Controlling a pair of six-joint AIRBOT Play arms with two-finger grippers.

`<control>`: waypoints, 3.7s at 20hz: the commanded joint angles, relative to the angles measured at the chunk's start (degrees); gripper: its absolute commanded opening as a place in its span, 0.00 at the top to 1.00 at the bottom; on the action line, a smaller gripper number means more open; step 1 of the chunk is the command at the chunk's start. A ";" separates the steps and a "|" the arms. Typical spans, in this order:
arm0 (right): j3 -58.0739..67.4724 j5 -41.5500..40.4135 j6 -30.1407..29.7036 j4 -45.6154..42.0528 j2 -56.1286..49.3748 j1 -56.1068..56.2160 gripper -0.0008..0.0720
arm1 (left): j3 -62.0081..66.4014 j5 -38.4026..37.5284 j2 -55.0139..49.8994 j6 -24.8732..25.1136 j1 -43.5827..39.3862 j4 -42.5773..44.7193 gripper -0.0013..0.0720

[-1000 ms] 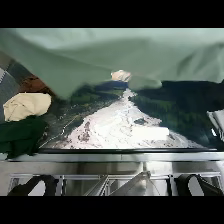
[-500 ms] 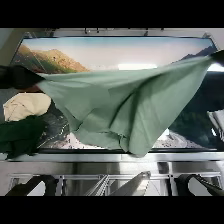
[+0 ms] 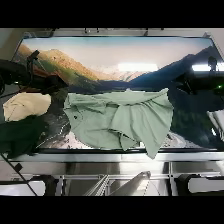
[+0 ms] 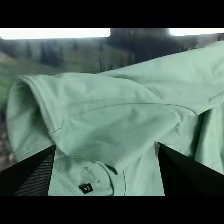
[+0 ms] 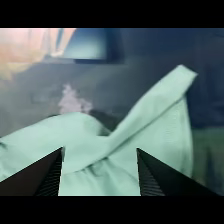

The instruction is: Fold the shirts.

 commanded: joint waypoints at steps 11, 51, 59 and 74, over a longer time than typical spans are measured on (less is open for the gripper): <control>-17.31 11.58 2.14 -17.29 12.15 -5.88 0.50 | -43.17 -3.39 14.08 -8.68 -3.26 -1.20 0.03; -21.64 3.61 -6.67 28.37 64.81 -14.69 0.97 | -4.42 14.88 39.69 3.93 4.68 -23.67 0.96; 10.27 -4.50 -16.02 28.81 59.78 -27.06 0.97 | 33.05 16.39 41.70 3.61 28.15 -23.56 0.96; 4.46 -18.47 -18.60 12.09 -5.40 6.12 0.96 | 7.04 3.89 -16.02 4.09 1.75 -23.50 0.96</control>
